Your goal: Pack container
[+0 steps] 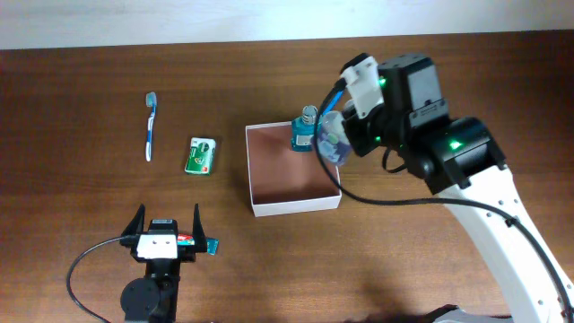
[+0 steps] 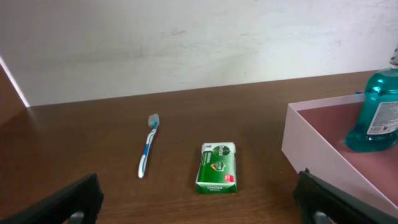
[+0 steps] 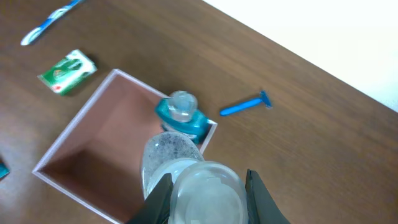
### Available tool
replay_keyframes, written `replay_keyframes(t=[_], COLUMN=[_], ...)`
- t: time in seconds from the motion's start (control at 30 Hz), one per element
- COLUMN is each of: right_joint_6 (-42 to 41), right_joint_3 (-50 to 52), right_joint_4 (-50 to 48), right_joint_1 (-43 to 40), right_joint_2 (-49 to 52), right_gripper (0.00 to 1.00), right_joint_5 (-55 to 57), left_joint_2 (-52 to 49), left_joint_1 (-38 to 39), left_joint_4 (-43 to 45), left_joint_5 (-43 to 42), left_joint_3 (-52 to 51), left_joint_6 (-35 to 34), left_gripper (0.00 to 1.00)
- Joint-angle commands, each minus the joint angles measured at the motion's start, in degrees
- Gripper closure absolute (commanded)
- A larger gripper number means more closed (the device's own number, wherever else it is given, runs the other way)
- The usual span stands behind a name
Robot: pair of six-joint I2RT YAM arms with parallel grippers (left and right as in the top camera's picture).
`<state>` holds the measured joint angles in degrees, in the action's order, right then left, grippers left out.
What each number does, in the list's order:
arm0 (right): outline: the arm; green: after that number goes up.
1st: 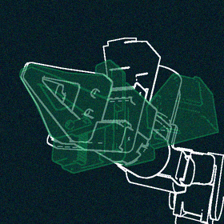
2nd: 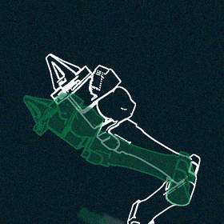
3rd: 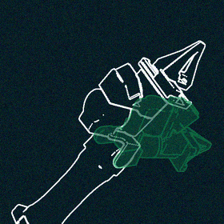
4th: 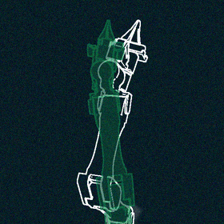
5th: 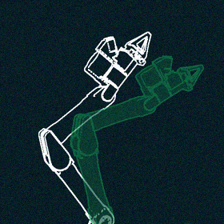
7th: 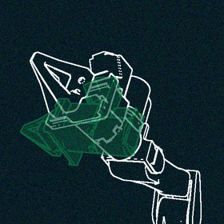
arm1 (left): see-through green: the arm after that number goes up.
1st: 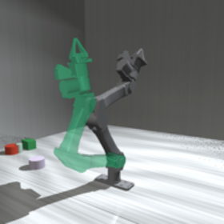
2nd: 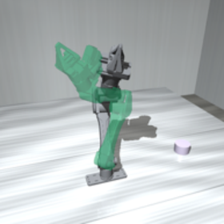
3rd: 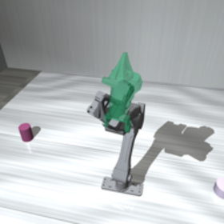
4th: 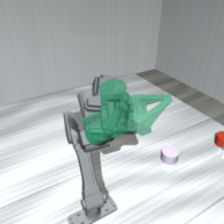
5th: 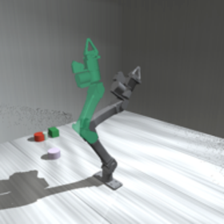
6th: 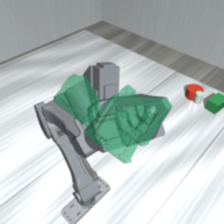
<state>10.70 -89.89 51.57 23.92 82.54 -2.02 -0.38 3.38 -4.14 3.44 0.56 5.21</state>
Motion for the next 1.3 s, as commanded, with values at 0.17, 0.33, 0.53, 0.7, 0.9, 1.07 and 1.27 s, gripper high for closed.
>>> replay_keyframes(t=[0.17, 0.33, 0.53, 0.7, 0.9, 1.07, 1.27], right_joint_6=[0.70, 2.84, 4.33, 4.90, 5.42, 5.38, 0.98], right_joint_3=[-1.95, -1.95, -1.95, -1.95, -1.95, -1.95, -1.95], right_joint_4=[-1.57, -2.27, -3.15, -3.15, -2.97, -2.91, -1.99], right_joint_1=[6.29, 9.18, 11.02, 10.99, 11.06, 10.84, 9.99], right_joint_2=[-0.46, 2.01, 5.25, 7.15, 8.57, 8.63, 8.61], right_gripper=[0.83, 0.78, 0.78, 0.78, 0.78, 0.78, 0.79], right_joint_5=[-0.76, -0.74, -0.76, -0.76, -0.74, -0.02, 1.46], left_joint_2=[-0.02, -0.02, -0.02, -0.02, -0.02, -0.02, -0.02], left_joint_1=[0.22, 0.22, 0.22, 0.22, 0.22, 0.22, 0.22], left_joint_4=[-0.39, -0.39, -0.39, -0.39, -0.42, -0.39, -0.39], left_joint_5=[0.48, 0.48, 0.48, 0.48, 0.48, 0.48, 0.48], left_joint_3=[-0.02, -0.02, -0.02, -0.02, -0.02, -0.02, -0.02], left_joint_6=[1.11, 1.11, 1.11, 1.11, 1.11, 1.11, 1.11], left_gripper=[0.01, 0.01, 0.01, 0.01, 0.00, 0.01, 0.01])
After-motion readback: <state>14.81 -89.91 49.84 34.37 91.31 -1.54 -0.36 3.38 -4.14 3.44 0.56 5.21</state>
